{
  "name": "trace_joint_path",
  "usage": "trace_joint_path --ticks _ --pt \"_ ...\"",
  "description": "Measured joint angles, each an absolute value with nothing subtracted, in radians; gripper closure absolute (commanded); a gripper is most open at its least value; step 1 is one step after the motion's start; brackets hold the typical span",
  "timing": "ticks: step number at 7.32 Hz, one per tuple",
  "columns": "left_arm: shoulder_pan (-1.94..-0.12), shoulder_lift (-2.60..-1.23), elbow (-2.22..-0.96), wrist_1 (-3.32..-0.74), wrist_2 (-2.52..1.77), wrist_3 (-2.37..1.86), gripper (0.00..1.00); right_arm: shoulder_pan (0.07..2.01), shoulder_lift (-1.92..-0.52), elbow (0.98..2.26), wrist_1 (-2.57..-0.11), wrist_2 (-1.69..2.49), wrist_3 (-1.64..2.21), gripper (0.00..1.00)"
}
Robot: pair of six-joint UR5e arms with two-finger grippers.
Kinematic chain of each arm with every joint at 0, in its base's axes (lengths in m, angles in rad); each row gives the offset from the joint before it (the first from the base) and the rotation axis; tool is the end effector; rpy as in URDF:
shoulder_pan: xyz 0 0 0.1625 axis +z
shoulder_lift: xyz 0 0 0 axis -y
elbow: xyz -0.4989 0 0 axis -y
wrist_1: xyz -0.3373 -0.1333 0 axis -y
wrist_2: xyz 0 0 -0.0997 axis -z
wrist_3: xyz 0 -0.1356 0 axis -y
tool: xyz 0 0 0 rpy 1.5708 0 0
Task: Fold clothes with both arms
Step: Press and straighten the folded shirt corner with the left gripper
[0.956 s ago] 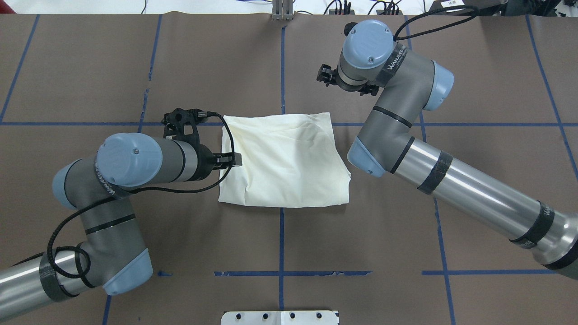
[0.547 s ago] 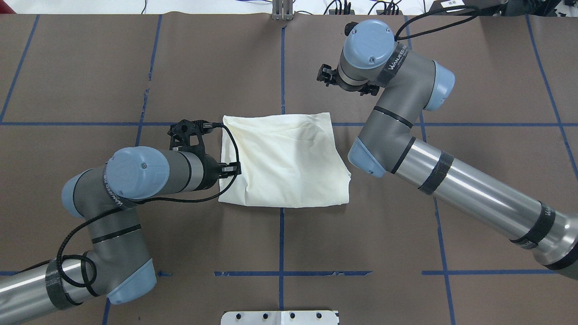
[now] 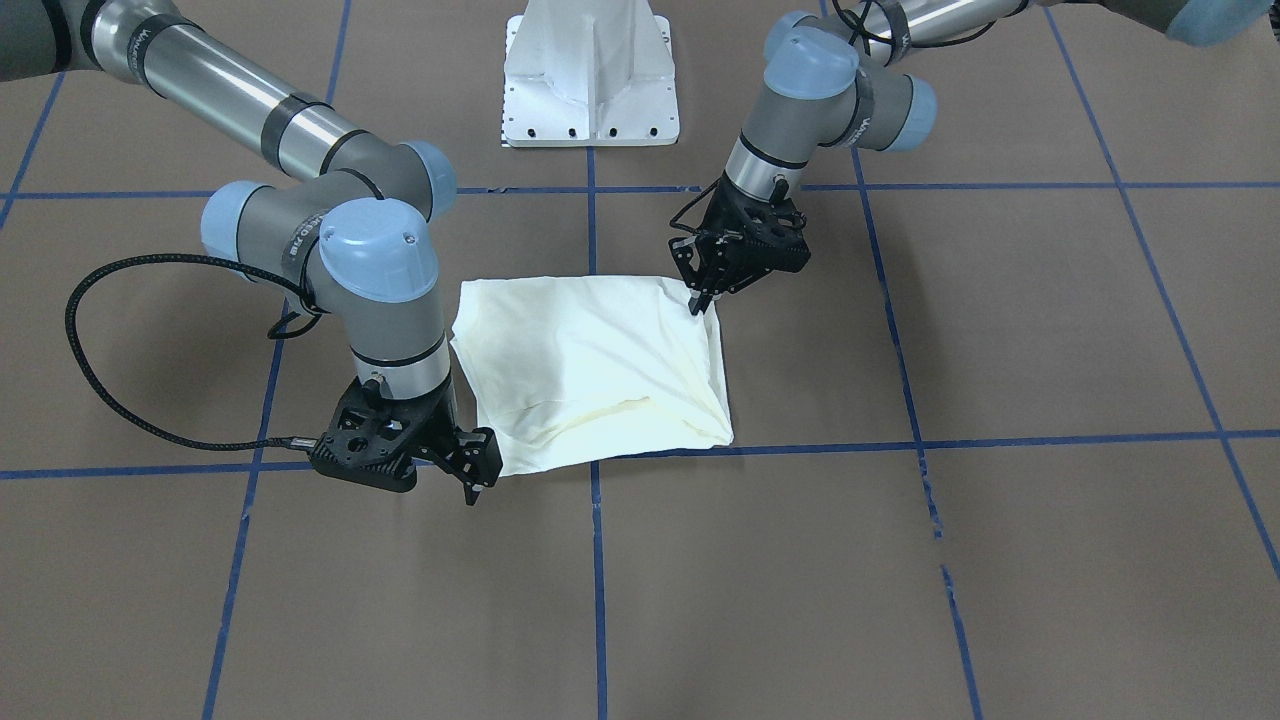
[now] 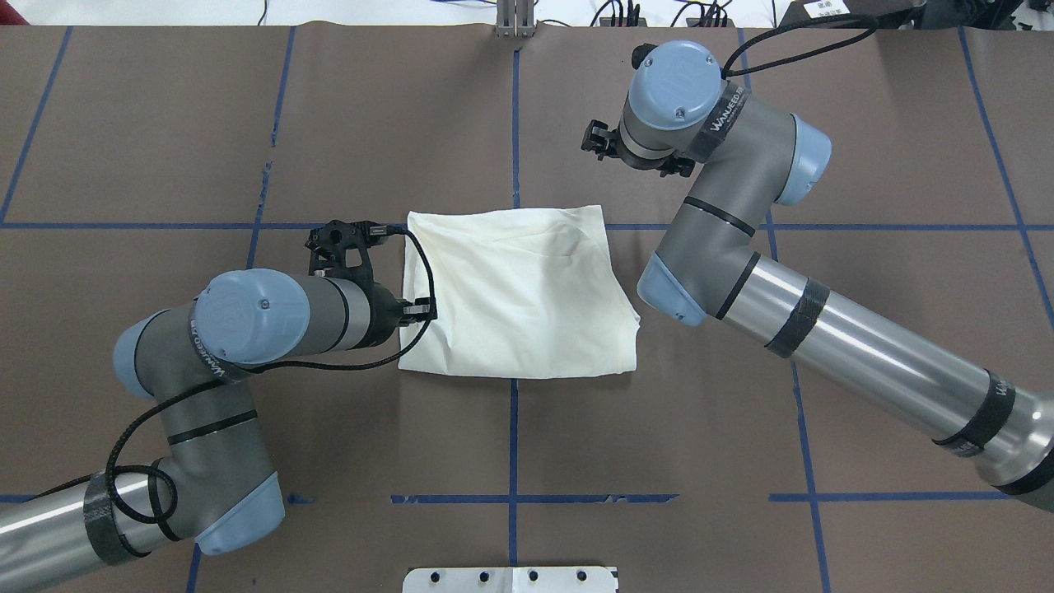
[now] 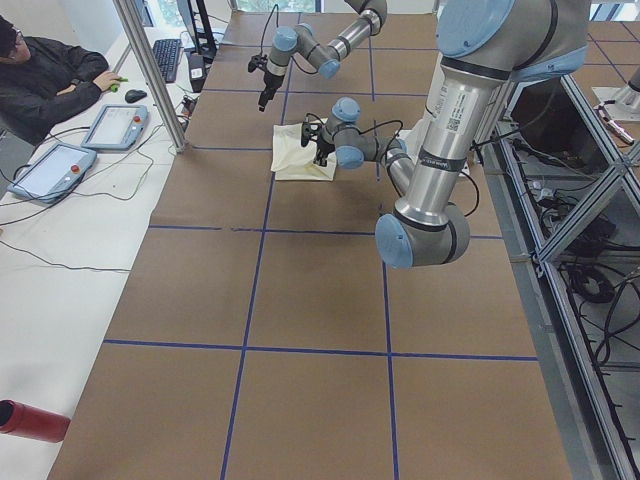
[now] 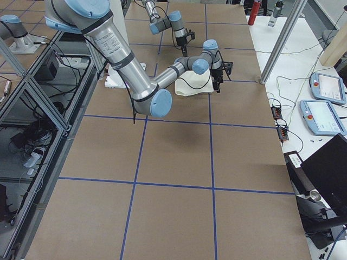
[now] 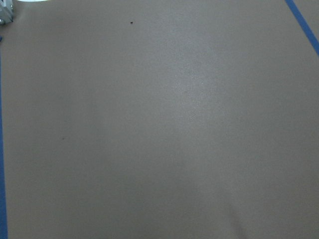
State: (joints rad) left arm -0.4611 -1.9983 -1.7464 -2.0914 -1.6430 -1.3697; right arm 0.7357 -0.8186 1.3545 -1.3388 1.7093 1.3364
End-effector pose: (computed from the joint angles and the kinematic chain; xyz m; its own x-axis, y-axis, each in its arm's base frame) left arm 0.5269 -0.3997 0.3938 0.4564 -0.0043 -0.8898 0.3004 0.9420 0.1496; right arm -0.5132 -0.6191 0.3819 0.6566 0.2841 0.6987 -0.4535 0.8889 0.0647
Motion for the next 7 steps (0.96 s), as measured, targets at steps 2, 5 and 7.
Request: trace_joint_path --ticks 2,5,7 --pt "-0.46 -1.97 -1.747 -2.096 -1.643 -1.368 1.0 0.735 -0.822 1.355 -1.338 1.708 1.337 0.0" --pt "-0.454 -1.89 -1.742 -2.183 -1.642 -1.37 1.0 0.735 -0.828 1.356 -1.338 1.707 1.337 0.0" --pt "-0.44 -1.879 -1.735 -2.2 -1.642 -1.37 0.36 0.735 -0.828 1.356 -1.338 1.707 1.337 0.0"
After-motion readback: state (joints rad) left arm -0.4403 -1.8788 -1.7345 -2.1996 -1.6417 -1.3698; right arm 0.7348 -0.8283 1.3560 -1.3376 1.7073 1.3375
